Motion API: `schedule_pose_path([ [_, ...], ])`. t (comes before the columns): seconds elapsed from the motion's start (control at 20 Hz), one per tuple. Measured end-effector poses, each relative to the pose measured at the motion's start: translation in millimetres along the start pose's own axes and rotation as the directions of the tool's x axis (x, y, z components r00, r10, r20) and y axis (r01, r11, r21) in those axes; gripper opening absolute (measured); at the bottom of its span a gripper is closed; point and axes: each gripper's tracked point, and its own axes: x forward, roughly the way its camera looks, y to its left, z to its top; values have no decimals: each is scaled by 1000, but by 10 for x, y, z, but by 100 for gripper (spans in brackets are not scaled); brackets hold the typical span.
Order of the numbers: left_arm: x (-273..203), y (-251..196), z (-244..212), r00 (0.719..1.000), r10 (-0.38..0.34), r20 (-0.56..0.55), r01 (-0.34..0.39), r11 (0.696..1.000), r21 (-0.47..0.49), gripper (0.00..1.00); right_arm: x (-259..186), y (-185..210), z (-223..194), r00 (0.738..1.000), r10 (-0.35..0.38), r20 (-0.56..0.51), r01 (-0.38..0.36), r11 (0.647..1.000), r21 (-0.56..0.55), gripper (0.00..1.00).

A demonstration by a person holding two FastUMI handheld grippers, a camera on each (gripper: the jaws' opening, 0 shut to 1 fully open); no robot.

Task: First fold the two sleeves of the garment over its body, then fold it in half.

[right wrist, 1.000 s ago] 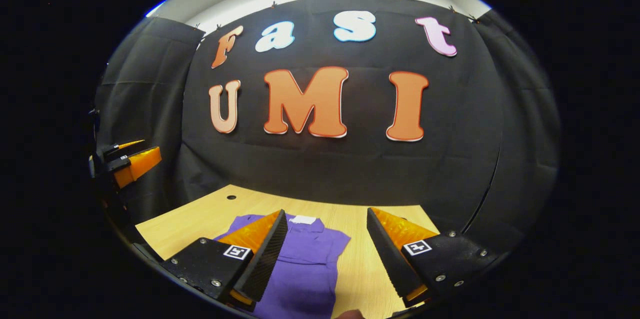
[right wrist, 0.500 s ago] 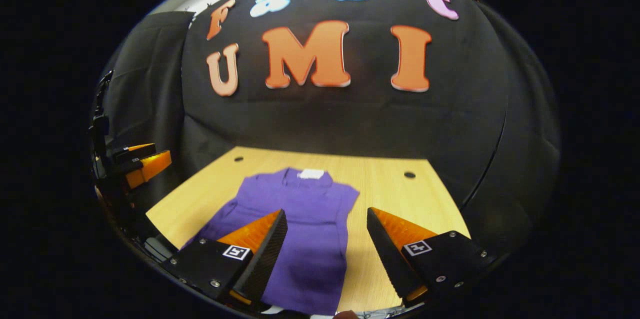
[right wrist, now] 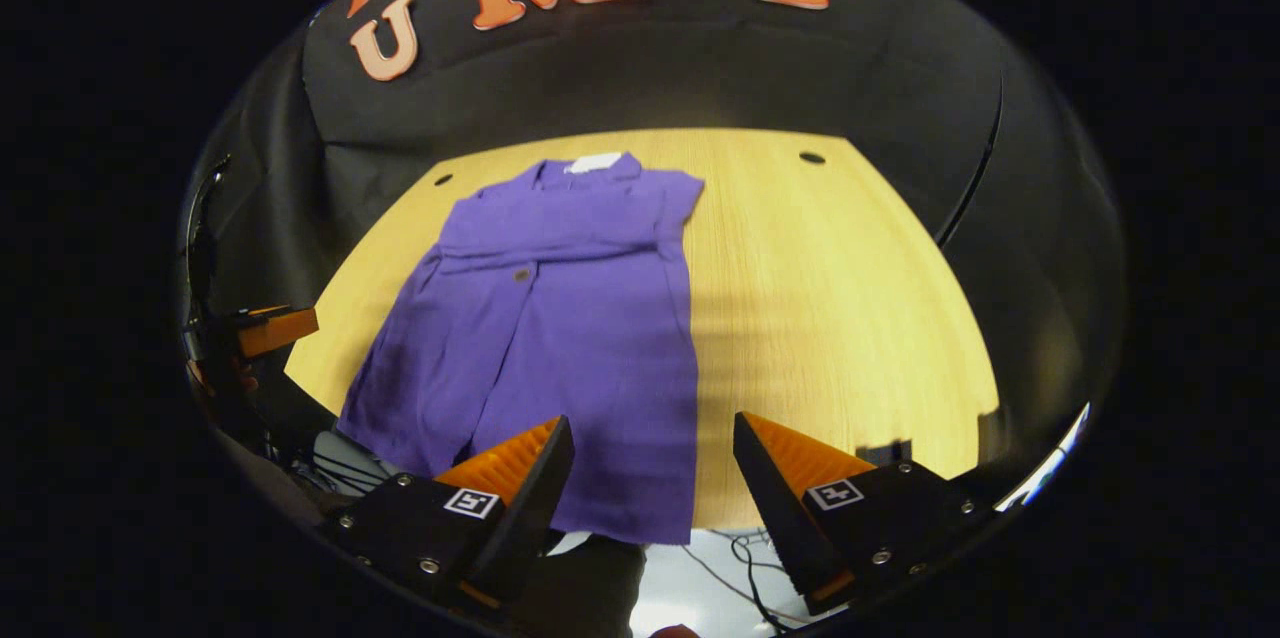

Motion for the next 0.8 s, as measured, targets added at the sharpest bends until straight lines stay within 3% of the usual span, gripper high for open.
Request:
schedule_pose_path([
  [0.2, 124, 49, -410, 991, -8, -131, 9, 1000, 5, 100, 123, 8, -443, 993, 3, -115, -2, 1000, 7, 96],
  [0.45, 271, 74, -883, 957, -4, -290, 20, 998, 54, 100, 273, -28, -817, 974, -3, -227, 14, 999, 44, 96],
  [0.8, 391, 91, -1183, 919, -17, -393, 42, 998, 54, 100, 411, -29, -1036, 949, -4, -316, 30, 997, 77, 93],
])
